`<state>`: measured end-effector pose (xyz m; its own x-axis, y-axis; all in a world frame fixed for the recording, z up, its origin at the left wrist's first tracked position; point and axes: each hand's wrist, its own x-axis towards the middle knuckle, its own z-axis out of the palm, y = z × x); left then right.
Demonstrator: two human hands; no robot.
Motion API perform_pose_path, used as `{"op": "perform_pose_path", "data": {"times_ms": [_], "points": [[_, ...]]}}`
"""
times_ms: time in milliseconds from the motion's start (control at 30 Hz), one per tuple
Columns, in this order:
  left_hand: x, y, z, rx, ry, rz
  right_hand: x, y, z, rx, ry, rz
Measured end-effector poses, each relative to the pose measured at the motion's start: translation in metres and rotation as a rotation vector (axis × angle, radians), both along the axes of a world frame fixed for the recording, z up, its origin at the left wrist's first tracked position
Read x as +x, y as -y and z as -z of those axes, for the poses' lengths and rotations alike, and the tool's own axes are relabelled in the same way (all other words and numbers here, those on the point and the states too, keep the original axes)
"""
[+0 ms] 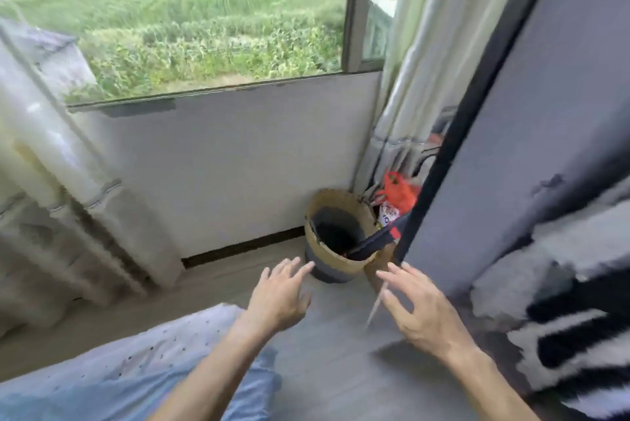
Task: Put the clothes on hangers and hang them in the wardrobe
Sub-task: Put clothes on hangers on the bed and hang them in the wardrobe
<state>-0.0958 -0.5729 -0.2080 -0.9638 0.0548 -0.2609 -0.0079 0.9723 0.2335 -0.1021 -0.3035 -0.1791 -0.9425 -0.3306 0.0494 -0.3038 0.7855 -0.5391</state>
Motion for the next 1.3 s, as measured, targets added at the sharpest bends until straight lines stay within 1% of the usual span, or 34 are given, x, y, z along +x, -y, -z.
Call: {"op": "perform_pose_path", "data": {"times_ms": [100,233,367,500,600,667,833,933,1000,1067,1200,1300], "points": [[-0.035,-0.108,-0.033,0.034,-0.115,0.247,0.019,-0.097,-0.013,-0.066,-0.03,0.236],[-0.068,-0.238,-0.063,0.116,-0.224,0.487,0.041,-0.206,-0.035,-0.05,-0.098,0.479],[-0.092,-0.336,-0.085,0.185,-0.247,0.634,0.055,-0.282,-0.054,0.008,-0.147,0.636],[-0.116,-0.408,-0.108,0.239,-0.247,0.708,0.051,-0.333,-0.076,0.053,-0.202,0.752],[-0.15,-0.448,-0.117,0.289,-0.231,0.721,0.026,-0.364,-0.097,0.138,-0.278,0.813],[-0.178,-0.472,-0.119,0.342,-0.212,0.716,0.001,-0.384,-0.113,0.216,-0.367,0.853],[-0.249,-0.528,-0.135,0.514,-0.081,0.639,-0.073,-0.434,-0.162,0.53,-0.583,1.025],[-0.288,-0.558,-0.147,0.634,-0.05,0.608,-0.118,-0.468,-0.19,0.676,-0.623,1.117],[-0.314,-0.579,-0.151,0.655,-0.013,0.575,-0.14,-0.489,-0.193,0.749,-0.64,1.15],[-0.338,-0.598,-0.149,0.657,0.033,0.523,-0.154,-0.507,-0.183,0.833,-0.71,1.168],[-0.372,-0.636,-0.134,0.674,0.113,0.448,-0.169,-0.533,-0.163,1.002,-1.029,1.163],[-0.385,-0.661,-0.124,0.718,0.124,0.4,-0.177,-0.543,-0.158,1.037,-1.142,1.15]]}}
